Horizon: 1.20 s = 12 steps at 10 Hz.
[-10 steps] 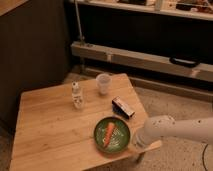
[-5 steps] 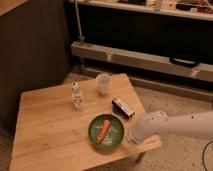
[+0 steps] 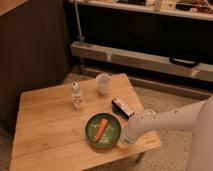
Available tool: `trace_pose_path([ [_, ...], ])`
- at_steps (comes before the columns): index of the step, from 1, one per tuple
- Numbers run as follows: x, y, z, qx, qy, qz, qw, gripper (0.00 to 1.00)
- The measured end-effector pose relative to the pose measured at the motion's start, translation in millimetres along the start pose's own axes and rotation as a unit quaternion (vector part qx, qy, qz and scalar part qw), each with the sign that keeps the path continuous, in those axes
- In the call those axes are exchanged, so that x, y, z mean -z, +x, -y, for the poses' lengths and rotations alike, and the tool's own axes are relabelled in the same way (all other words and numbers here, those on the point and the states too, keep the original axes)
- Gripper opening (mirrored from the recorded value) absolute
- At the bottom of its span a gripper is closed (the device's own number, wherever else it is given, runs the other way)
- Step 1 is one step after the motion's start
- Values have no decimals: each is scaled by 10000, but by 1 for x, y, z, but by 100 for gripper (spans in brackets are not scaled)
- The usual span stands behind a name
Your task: Push the ceramic bowl across the table
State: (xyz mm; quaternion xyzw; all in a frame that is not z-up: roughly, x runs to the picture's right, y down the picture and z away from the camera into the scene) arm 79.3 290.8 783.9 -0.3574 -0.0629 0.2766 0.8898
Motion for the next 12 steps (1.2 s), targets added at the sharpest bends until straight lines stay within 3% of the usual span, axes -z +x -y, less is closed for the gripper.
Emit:
trace_pose_path([
  [3,3,-2,4,8,22,-58,10000,0],
  [6,13,-32,17,5,106,-100,9999,0],
  [8,18,-33,21,-41,106,-110,9999,0],
  [12,7,-61,8,23,-69,-4,10000,0],
])
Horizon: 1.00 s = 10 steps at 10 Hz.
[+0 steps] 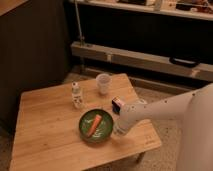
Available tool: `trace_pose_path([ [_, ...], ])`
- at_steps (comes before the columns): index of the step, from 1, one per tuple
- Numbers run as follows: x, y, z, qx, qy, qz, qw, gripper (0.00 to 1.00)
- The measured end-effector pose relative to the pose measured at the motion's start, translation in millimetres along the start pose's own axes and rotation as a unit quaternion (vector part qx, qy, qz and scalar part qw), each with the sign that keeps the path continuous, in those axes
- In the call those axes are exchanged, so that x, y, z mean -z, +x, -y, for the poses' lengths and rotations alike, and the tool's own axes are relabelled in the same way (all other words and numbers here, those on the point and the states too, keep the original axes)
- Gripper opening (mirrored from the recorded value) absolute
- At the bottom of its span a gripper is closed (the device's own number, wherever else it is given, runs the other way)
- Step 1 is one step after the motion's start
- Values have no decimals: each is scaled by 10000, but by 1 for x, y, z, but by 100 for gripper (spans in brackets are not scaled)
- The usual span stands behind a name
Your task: Push the ceramic bowl across the table
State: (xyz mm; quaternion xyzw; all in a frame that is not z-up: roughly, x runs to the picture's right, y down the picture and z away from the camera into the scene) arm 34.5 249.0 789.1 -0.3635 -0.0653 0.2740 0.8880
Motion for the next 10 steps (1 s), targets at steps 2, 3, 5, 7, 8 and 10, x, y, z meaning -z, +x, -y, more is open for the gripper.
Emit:
trace_pose_path([
  [2,-4,-18,-7,60,-50,88,9999,0],
  [3,-3,-22,-9,77,-45,111,9999,0],
  [5,-7,-40,-14,178,-55,124,9998,0],
  [7,-16,-61,-20,321,-77,88,9994,0],
  [8,-19,-66,-19,356,-73,75,9993,0],
  [10,-26,-82,-15,405,-34,44,9992,0],
])
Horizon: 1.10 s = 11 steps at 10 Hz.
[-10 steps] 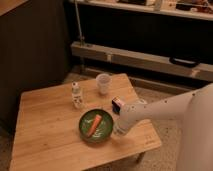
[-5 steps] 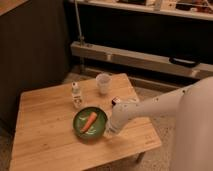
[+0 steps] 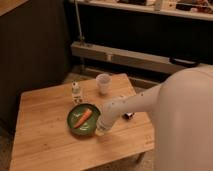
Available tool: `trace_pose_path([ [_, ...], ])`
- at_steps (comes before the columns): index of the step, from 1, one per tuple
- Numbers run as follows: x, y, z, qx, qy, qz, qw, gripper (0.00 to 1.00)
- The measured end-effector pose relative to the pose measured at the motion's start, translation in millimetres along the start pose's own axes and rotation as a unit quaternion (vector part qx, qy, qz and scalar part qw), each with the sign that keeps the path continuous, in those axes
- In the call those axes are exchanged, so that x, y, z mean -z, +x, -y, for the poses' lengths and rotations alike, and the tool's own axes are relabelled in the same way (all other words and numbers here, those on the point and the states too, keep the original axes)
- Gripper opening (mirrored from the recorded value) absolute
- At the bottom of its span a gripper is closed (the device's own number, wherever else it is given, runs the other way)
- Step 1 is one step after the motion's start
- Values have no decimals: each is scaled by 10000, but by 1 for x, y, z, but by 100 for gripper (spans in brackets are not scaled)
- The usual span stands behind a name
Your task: Push the ceramic bowl across the table
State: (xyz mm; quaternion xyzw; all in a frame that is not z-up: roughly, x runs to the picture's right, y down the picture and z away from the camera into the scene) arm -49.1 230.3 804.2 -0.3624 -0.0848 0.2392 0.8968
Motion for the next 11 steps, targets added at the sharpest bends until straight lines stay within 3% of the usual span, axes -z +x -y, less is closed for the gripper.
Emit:
trace_pose_path([
  [3,-4,-41,4,171,100,-8,9998,0],
  [6,1,-65,3,248,178,17,9995,0],
  [11,0,-89,-8,391,-155,330,9986,3],
])
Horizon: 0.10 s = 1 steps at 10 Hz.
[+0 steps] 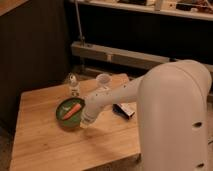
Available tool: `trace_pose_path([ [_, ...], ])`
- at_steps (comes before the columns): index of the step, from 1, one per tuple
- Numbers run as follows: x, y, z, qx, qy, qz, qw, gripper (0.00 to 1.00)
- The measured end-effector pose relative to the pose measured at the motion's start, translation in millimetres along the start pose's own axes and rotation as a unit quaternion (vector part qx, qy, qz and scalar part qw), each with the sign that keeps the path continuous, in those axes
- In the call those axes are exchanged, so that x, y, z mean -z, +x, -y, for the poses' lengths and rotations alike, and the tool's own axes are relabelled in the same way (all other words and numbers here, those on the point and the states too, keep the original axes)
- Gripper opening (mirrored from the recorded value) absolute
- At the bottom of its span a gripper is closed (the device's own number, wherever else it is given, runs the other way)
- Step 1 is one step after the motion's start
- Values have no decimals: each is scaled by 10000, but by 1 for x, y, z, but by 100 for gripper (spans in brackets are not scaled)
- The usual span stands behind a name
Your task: Push the ceramic bowl across the table
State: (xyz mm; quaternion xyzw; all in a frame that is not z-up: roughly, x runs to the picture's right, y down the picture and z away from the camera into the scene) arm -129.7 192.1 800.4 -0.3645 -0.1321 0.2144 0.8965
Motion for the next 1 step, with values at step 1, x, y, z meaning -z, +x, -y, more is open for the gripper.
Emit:
trace_pose_path([
  [1,0,1,0,-5,1,-3,10000,10],
])
